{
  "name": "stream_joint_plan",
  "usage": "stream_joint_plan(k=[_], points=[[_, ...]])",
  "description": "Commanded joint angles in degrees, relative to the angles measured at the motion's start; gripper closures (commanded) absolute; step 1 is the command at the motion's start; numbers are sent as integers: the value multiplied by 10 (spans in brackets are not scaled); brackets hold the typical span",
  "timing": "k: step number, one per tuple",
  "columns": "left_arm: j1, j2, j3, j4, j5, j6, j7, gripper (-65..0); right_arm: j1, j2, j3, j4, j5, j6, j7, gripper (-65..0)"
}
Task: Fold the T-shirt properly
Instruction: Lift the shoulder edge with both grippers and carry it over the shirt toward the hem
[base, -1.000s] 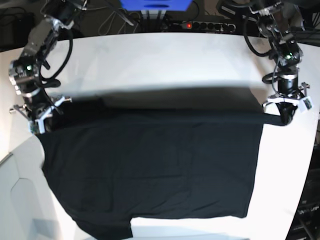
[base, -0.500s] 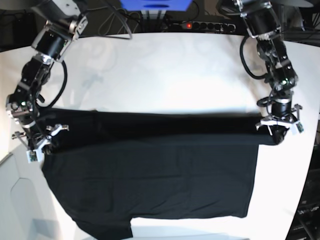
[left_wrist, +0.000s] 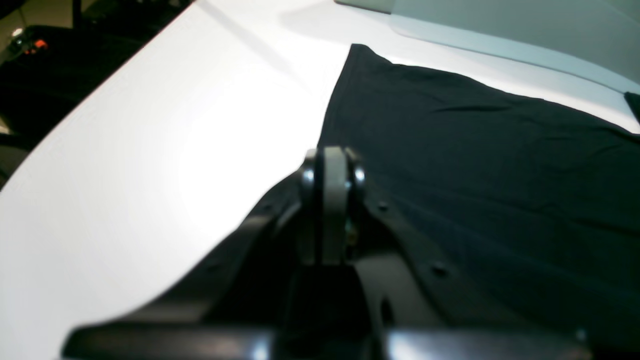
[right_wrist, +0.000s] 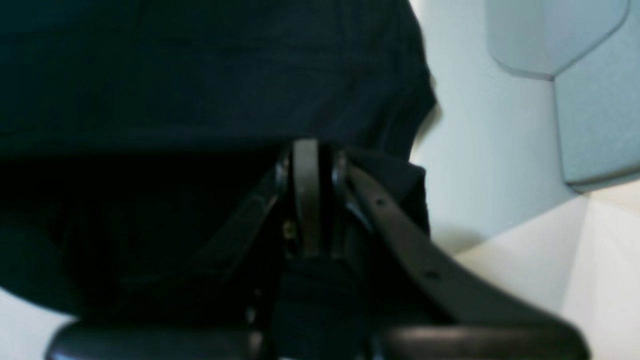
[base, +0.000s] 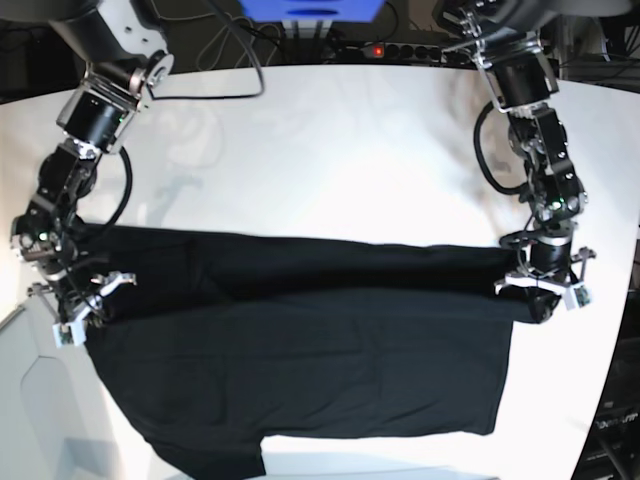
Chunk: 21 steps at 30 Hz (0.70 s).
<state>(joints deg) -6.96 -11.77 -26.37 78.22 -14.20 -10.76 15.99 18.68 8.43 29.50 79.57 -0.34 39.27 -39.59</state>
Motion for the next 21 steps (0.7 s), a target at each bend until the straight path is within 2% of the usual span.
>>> stream_joint_plan(k=[1, 8, 13, 16, 21], points=[[-14, -10, -1, 4, -3, -3, -19, -1, 23, 8, 2, 4, 7, 4, 16, 0], [-32, -11, 0, -26, -3, -4, -20, -1, 72, 9, 1, -66, 7, 4, 17, 0], [-42, -11, 0, -37, -3, -4, -20, -1, 82, 10, -1, -103, 7, 4, 58, 0], [-44, -11, 0, -47, -3, -4, -20, -1, 79, 16, -28, -113, 7, 3, 80, 0], [-44, -11, 0, -47, -3, -4, -20, -4, 78, 22, -52, -124, 7, 3, 83, 0]])
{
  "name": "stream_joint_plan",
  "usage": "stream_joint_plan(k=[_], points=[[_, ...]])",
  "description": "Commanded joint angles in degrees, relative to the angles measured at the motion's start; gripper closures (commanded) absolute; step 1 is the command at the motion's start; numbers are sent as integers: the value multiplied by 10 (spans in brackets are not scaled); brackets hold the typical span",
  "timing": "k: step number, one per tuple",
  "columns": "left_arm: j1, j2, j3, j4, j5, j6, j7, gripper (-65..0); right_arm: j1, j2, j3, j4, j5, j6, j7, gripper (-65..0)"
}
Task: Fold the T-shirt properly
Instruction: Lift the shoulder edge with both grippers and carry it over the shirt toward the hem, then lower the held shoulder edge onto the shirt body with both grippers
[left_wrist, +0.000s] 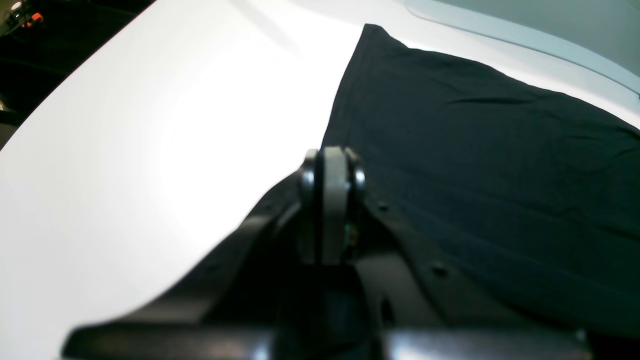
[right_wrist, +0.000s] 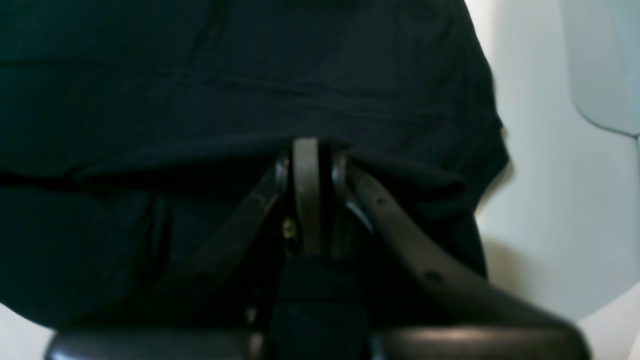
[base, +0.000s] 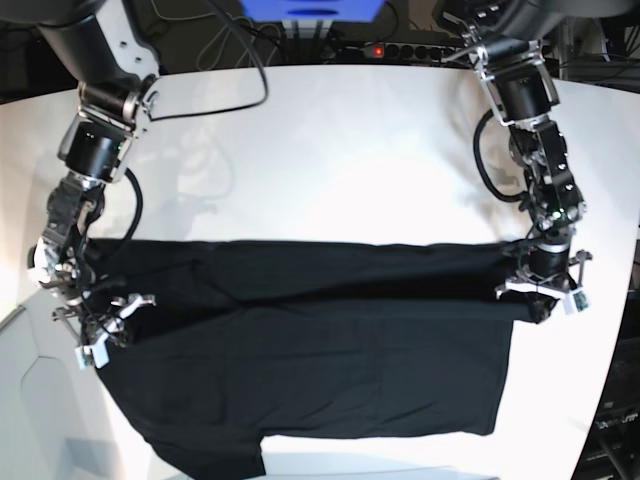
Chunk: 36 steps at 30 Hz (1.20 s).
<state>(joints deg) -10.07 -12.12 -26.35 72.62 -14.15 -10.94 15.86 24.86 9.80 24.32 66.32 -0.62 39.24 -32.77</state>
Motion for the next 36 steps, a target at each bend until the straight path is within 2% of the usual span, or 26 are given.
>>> stream_joint_plan(k=[1, 11, 13, 16, 18, 20, 22, 25, 29, 36], points=[[-13, -8, -1, 9, -3, -2, -18, -4, 16, 8, 1, 8, 10, 4, 15, 0], [-29, -8, 0, -7, -3, 2, -17, -11, 16, 10, -2, 8, 10, 4, 9, 0], [-40, -8, 0, -17, -2, 3, -8, -61, 15, 18, -2, 8, 10, 4, 8, 0], [-54, -8, -2, -24, -3, 3, 38, -220, 15, 19, 0, 8, 10, 4, 8, 0], [-56, -8, -2, -22, -3, 3, 45, -290, 15, 20, 0, 9, 10, 4, 8, -44], [-56, -8, -2, -18, -4, 3, 41, -324, 15, 20, 1, 9, 10, 4, 7, -110], [-51, -7, -3, 10, -6, 3, 44, -326, 7, 20, 1, 12, 10, 4, 7, -194], [-11, -4, -6, 75, -9, 3, 56, -326, -2, 18, 2, 26, 12, 4, 8, -271], [47, 13, -26, 105, -10, 1, 55, -327, -28, 15, 2, 63, 14, 4, 8, -286], [54, 19, -65, 7, -10, -1, 55, -327, -80, 4, 2, 121, 14, 4, 8, -288]])
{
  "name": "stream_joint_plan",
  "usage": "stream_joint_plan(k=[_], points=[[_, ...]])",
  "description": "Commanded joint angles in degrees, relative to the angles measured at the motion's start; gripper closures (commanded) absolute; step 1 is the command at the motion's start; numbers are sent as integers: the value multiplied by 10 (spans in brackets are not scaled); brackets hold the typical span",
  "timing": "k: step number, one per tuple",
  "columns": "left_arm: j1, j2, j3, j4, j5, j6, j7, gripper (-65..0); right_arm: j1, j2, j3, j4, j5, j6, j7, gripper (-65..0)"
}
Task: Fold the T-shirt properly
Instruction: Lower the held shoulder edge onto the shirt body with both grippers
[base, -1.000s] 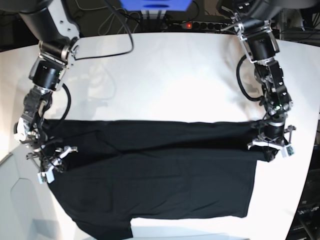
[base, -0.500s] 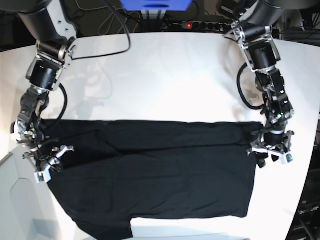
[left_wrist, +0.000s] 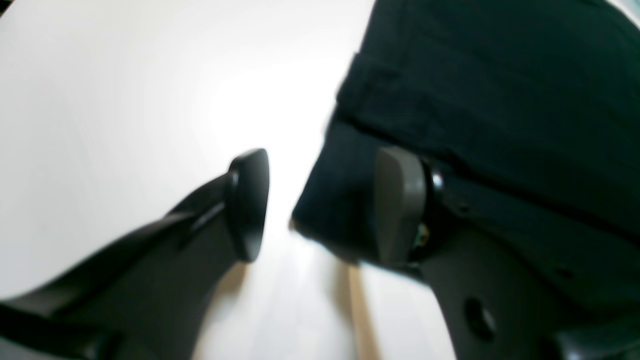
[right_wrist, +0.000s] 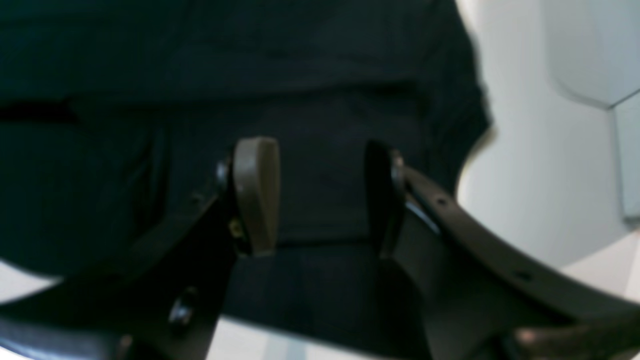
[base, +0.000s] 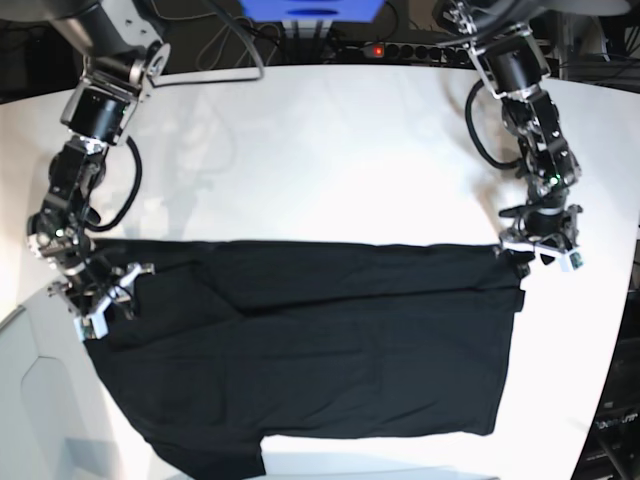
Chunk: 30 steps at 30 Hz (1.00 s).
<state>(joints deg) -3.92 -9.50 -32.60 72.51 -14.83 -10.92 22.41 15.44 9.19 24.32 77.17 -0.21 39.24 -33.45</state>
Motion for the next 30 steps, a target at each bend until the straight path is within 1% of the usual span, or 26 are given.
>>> stream_joint_plan(k=[1, 3, 6, 8, 9, 11, 14, 17, 18, 19, 21, 24, 28, 30], points=[[-8, -7, -3, 1, -3, -2, -12, -327, 8, 10, 2, 21, 10, 4, 15, -289], [-9, -7, -3, -6, -3, -3, -12, -328, -5, 10, 2, 32, 10, 4, 15, -298], [-10, -7, 0, -11, -3, -3, -12, -328, -18, 10, 2, 48, 10, 4, 15, -340], [-10, -7, 1, -11, -4, -3, -11, -328, -21, 12, 3, 52, 9, 4, 15, -356], [-10, -6, 1, -11, -4, -3, -9, -328, -21, 14, 3, 51, 6, 4, 15, -360], [-9, 3, -1, -11, -4, -3, -6, -326, -22, 22, 25, 38, 6, 4, 15, -360], [-7, 4, 2, -12, -3, -3, -5, -325, -17, 30, 55, 7, 6, 4, 15, -360], [-8, 4, 6, -29, -3, -4, -5, -320, -18, 50, 74, -24, 6, 4, 18, -360], [-8, 2, 12, -36, -3, -4, -5, -303, -18, 54, 74, -35, 6, 4, 20, -360], [-7, 0, 17, -42, -3, -4, -5, -271, -19, 61, 74, -48, 6, 4, 22, -360], [-6, 0, 19, -52, -3, -4, -7, -188, -19, 76, 75, -74, 8, 4, 22, -360], [-6, 0, 21, -68, -3, -4, -9, -91, -15, 90, 89, -113, 9, 4, 23, -360], [-7, 0, 22, -79, -3, -4, -10, -7, -1, 93, 126, -149, 7, 4, 40, -360], [-6, 0, 22, -78, -3, -4, -10, 0, 0, 95, 127, -162, 7, 4, 43, -360]])
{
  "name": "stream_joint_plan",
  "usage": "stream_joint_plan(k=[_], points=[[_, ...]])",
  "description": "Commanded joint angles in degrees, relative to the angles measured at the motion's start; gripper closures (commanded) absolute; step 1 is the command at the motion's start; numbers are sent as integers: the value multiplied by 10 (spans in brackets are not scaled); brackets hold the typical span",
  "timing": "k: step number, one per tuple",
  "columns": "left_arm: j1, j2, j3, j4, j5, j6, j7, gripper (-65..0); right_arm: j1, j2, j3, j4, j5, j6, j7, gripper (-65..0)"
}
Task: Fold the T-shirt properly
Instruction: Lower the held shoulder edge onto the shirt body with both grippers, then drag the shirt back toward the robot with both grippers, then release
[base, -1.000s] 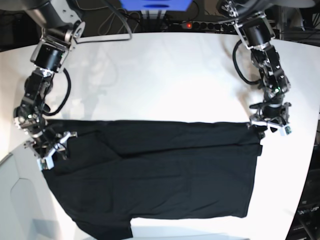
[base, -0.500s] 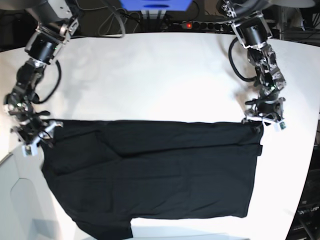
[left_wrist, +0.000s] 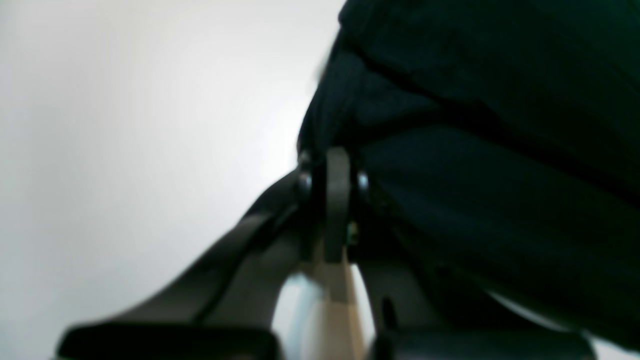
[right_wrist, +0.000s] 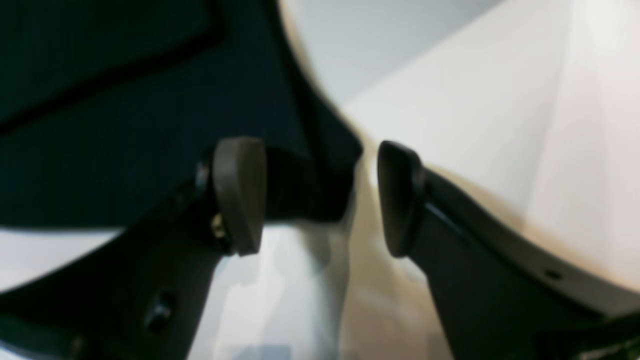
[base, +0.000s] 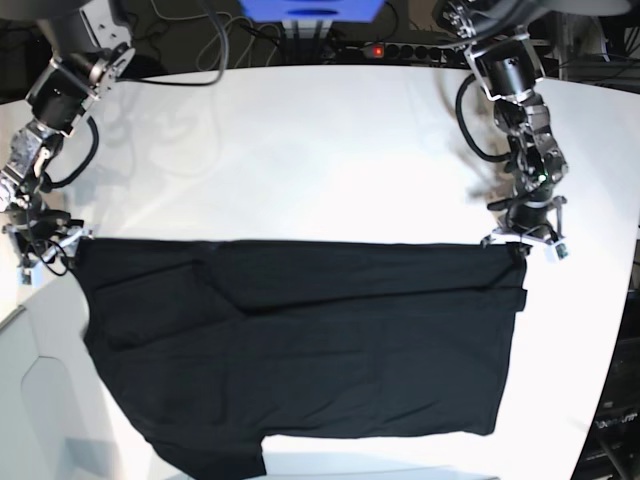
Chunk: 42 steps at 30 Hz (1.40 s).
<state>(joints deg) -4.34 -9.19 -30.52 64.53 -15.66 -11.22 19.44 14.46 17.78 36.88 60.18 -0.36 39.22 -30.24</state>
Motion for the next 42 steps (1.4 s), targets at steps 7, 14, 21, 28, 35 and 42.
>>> stream_joint_plan(k=[7, 14, 21, 28, 35, 42], points=[[1, -5, -2, 2, 5, -1, 23, 0, -11, 8, -1, 6, 8, 4, 9, -359], [14, -5, 1, 2, 5, -2, 24, 0, -36, 0, -2, 6, 8, 7, 9, -239], [41, -11, -6, 38, 5, -2, 24, 0, -42, 2, 1, 13, 10, 8, 4, 0], [87, -17, -8, 160, 5, -1, 25, 0, -66, 1, -2, 130, 10, 8, -23, 0], [88, -19, -7, 221, 6, -1, 26, 0, -47, 4, -5, 208, 10, 8, -56, 0], [11, -39, -7, 220, 6, 0, 64, 0, 43, 21, -59, 189, 7, 8, -56, 0]])
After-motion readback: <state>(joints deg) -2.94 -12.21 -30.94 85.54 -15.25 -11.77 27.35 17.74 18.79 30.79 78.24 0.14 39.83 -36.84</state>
